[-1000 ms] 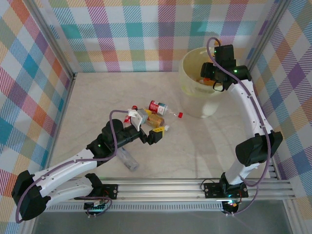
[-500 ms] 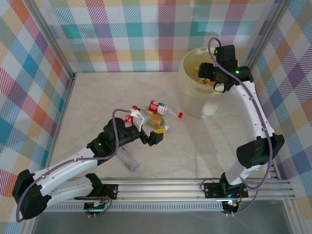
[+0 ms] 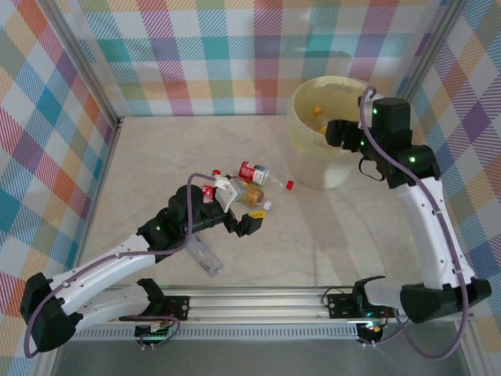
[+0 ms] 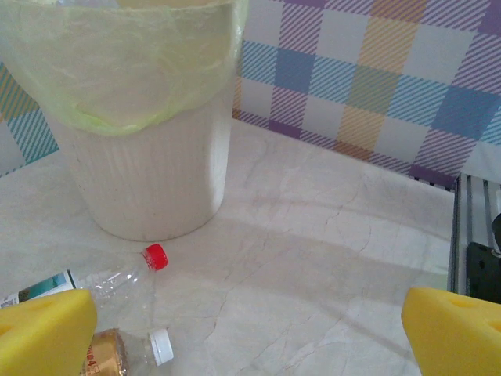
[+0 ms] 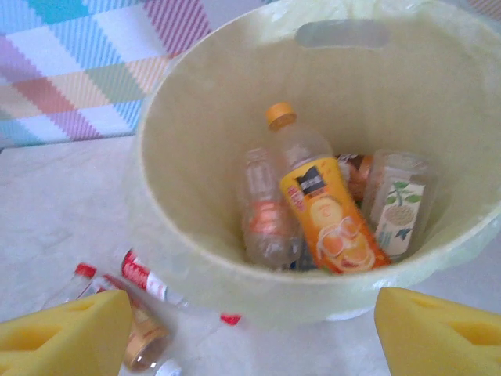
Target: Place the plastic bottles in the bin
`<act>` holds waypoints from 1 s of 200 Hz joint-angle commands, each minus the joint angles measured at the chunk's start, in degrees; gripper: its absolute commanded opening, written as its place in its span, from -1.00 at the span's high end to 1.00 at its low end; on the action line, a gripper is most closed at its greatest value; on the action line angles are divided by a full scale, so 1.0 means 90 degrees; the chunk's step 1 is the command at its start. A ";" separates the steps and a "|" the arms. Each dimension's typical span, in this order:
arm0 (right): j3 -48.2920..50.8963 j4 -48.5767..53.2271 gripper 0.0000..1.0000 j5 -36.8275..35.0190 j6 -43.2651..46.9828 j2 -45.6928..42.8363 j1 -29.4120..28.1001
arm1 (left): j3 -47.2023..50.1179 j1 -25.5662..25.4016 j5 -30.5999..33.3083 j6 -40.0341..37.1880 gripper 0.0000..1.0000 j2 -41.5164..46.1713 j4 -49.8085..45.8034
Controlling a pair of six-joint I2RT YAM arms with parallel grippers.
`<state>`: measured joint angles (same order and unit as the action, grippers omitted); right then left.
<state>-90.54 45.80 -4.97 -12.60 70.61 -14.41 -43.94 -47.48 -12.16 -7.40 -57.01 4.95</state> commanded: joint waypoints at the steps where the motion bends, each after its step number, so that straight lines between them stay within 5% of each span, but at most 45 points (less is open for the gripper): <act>1: 0.0307 0.0011 -0.64 0.0677 0.0113 -0.0372 -0.0214 | -0.0692 0.0012 -0.0243 -0.0311 -1.00 -0.0134 -0.1020; 77: 0.1551 0.0061 -0.68 0.1109 0.0097 -0.0779 -0.1588 | -0.0952 0.0010 -0.0047 -0.0206 -1.00 0.0925 -0.4085; 158: 0.1859 -0.0550 -0.73 0.0967 0.0502 0.0594 -0.2843 | 0.0229 0.0005 0.2029 0.0344 -1.00 0.2904 -0.4419; 200: 0.1426 -0.0707 -0.77 0.0896 0.0867 0.1766 -0.3071 | 0.0521 0.0012 0.2472 0.0470 -1.00 0.3354 -0.4405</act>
<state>-74.30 41.52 3.55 -8.19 81.97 -41.08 -40.14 -47.48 5.58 -4.56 -28.18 -34.13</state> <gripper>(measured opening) 0.878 0.999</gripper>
